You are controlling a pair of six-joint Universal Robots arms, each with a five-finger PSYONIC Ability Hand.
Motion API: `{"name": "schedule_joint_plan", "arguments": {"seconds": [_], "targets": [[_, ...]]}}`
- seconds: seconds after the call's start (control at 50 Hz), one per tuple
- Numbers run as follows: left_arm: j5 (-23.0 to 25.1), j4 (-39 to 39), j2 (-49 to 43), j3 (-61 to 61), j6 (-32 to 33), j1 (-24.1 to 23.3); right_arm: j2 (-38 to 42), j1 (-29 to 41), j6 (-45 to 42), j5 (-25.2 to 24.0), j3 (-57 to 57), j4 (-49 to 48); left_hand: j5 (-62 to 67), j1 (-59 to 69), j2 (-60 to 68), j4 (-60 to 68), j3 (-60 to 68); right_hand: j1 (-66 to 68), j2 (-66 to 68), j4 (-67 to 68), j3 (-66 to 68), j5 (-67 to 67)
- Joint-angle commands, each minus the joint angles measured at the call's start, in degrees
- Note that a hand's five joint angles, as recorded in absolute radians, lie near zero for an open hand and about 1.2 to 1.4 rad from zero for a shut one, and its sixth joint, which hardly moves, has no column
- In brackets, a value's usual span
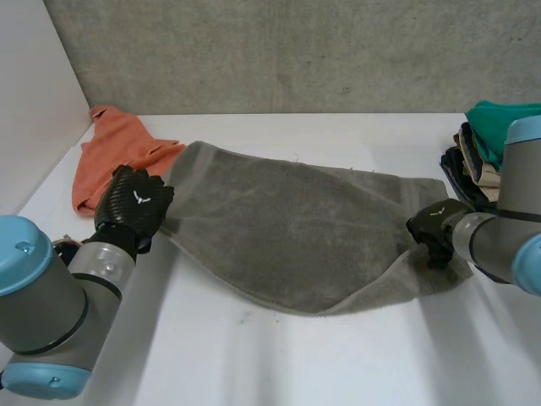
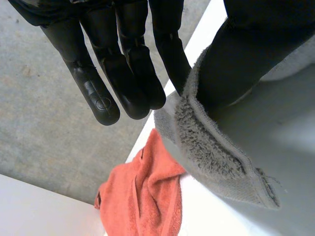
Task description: Fold the laundry.
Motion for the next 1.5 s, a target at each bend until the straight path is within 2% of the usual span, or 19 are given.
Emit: {"name": "schedule_joint_plan", "arguments": {"seconds": [0.02,0.08,0.2,0.28,0.42,0.62,0.68,0.78,0.84,0.98,1.0,1.02,1.04,1.08,1.1,1.14,1.2,1.32,1.5], "targets": [[-0.18,-8.63,5.07,-0.76,0.84,0.08,-9.13,-2.74,-2.07,-3.41,6.69,2.92,14.17,13.05,11.3,11.09,11.56,23.22,12.58,11.97,12.01,13.33],[-0.18,-16.36,9.54,-2.34,1.98,0.34,-14.15,-6.08,-6.28,-6.57,11.26,4.85,14.17,13.05,11.3,11.09,11.56,23.22,12.58,11.97,12.01,13.33],[0.53,-39.7,18.24,-8.04,9.44,2.18,-24.88,-15.4,-26.84,-13.26,23.83,14.16,14.17,13.05,11.3,11.09,11.56,23.22,12.58,11.97,12.01,13.33],[0.44,-46.78,19.58,-10.25,13.05,1.75,-27.35,-19.27,-31.53,-15.28,26.83,17.08,14.17,13.05,11.3,11.09,11.56,23.22,12.58,11.97,12.01,13.33],[0.26,-39.51,14.41,-7.97,14.2,2.45,-26.83,-19.98,-25.47,-19.33,25.78,10.41,14.17,13.05,11.3,11.09,11.56,23.22,12.58,11.97,12.01,13.33],[0.0,-20.18,-2.03,6.35,13.5,1.22,-18.83,-19.11,-6.58,-16.87,19.89,-12.08,14.17,13.05,11.3,11.09,11.56,23.22,12.58,11.97,12.01,13.33],[0.0,-12.62,-7.57,10.65,13.76,0.34,-16.02,-16.83,-3.58,-14.5,18.05,-18.76,14.17,13.05,11.3,11.09,11.56,23.22,12.58,11.97,12.01,13.33],[-0.35,-3.48,-17.75,19.34,14.2,-0.18,-8.2,-10.06,-3.49,-6.07,13.04,-26.95,14.17,13.05,11.3,11.09,11.56,23.22,12.58,11.97,12.01,13.33],[-0.35,-1.88,-23.29,25.05,14.29,-0.54,-4.77,-7.33,-3.84,-2.29,10.41,-29.32,14.17,13.05,11.3,11.09,11.56,23.22,12.58,11.97,12.01,13.33],[-0.17,-0.21,-33.06,37.2,14.12,-1.33,4.37,-4.43,-3.23,0.53,3.46,-31.35,14.17,13.05,11.3,11.09,11.56,23.22,12.58,11.97,12.01,13.33],[-0.26,0.14,-33.68,38.25,14.12,-1.33,5.51,-3.82,-3.23,1.93,2.24,-31.61,9.53,8.41,6.66,6.45,6.92,8.13,-2.51,-3.13,-3.08,-1.76],[-0.35,0.32,-34.21,38.96,14.12,-1.33,5.87,-3.55,-3.23,2.9,1.7,-31.7,-8.66,-9.79,-11.54,-11.75,-11.28,-6.85,-17.48,-18.1,-18.06,-16.74],[-0.18,0.67,-34.74,39.58,13.94,-1.5,6.04,-3.37,-3.14,4.04,1.35,-31.7,-55.83,-56.95,-58.7,-58.91,-58.44,-18.82,-29.46,-30.07,-30.03,-28.71],[0.35,0.84,-34.74,39.41,13.68,-1.77,5.96,-2.85,-2.79,7.46,0.99,-31.96,-49.12,-50.24,-51.99,-52.2,-51.73,-28.65,-39.29,-39.9,-39.86,-38.54],[0.35,1.02,-34.57,39.23,13.33,-2.2,5.87,-2.67,-2.79,8.26,0.99,-32.05,-55.83,-56.95,-58.7,-58.91,-58.44,-31.19,-41.83,-42.45,-42.4,-41.08],[0.26,1.11,-34.3,38.88,13.15,-2.73,5.52,-2.49,-2.7,9.06,1.52,-31.97,-55.83,-56.95,-58.7,-58.91,-58.44,-37.91,-48.55,-49.17,-49.12,-47.8],[0.17,1.11,-33.51,36.95,12.71,-3.79,3.33,-2.14,-2.61,8.97,3.97,-31.7,-55.83,-56.95,-58.7,-58.91,-58.44,-46.78,-57.42,-58.03,-57.99,-56.67],[-0.09,0.76,-26.67,29.15,12.53,-4.14,-5.28,-2.75,-1.21,6.69,11.88,-31.17,-55.83,-56.95,-58.7,-58.91,-58.44,-46.78,-57.42,-58.03,-57.99,-56.67],[0.17,1.11,-16.03,15.95,7.19,-3.88,-14.25,-8.11,-0.68,-6.49,22.43,-22.92,-55.83,-56.95,-58.7,-58.91,-58.44,-42.34,-52.97,-53.59,-53.55,-52.23]]}}
